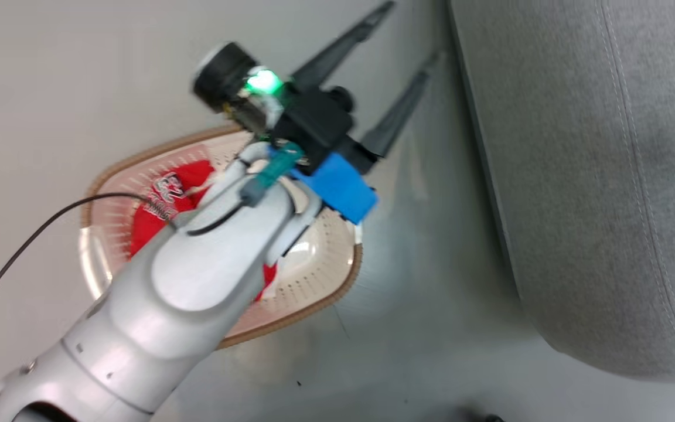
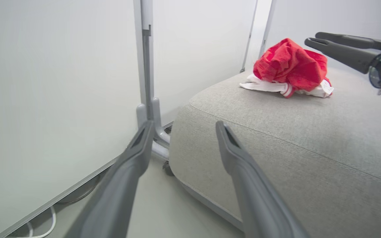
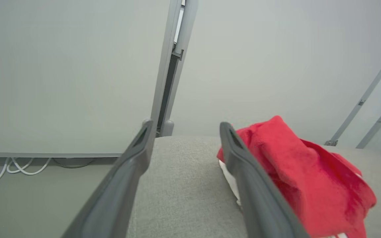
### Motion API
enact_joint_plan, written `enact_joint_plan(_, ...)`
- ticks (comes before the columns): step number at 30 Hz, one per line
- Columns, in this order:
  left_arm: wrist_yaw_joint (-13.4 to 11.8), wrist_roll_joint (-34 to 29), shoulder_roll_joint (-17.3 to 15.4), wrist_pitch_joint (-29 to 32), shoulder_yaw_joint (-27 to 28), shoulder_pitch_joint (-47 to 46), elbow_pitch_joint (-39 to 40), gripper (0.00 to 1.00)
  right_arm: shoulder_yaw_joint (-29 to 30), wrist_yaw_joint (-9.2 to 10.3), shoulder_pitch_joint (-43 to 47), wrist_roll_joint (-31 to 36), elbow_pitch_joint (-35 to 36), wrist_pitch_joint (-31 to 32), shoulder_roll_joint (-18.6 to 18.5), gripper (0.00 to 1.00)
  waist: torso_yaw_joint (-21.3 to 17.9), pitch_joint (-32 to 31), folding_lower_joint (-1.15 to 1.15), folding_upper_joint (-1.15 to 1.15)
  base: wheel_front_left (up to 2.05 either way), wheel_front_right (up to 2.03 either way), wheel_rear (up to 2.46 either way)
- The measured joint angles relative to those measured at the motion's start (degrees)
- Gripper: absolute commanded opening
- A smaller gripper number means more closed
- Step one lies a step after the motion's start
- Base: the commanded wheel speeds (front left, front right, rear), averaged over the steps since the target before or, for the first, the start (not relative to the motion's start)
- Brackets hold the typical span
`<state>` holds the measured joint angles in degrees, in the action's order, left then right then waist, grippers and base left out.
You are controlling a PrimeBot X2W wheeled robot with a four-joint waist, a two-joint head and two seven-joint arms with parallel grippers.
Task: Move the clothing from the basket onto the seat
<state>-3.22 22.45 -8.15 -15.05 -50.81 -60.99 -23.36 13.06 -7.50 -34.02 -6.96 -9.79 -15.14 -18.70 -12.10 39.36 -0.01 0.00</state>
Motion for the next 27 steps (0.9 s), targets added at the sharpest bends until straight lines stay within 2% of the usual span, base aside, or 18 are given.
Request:
enact_joint_plan(6,-2.52,-0.90,-1.24,-0.01,11.73,8.85,4.95,1.00,-9.50,-0.01,1.33,0.86,1.67,0.00,0.89,1.00,3.80,-5.64,0.00,0.00,0.00,0.00,0.00)
enact_joint_plan(13,-3.39,-2.83,-1.08,-0.01,23.68,20.01,8.68,1.00,-14.94,-0.01,2.97,0.82,0.59,0.00,2.56,1.00,8.31,-11.89,0.00,0.00,0.00,0.00,0.00)
enact_joint_plan(20,-2.14,-5.80,0.38,-0.01,33.59,31.82,11.34,1.00,-16.83,0.00,7.05,0.73,-1.46,-0.01,4.82,1.00,12.07,-18.68,0.00,0.00,0.00,0.00,0.00)
enact_joint_plan(27,0.54,-8.50,2.54,-0.01,39.38,40.94,12.51,1.00,-16.69,0.00,13.17,-0.23,-3.31,0.00,6.92,1.00,14.09,-25.42,-0.01,0.00,0.00,0.00,0.00)
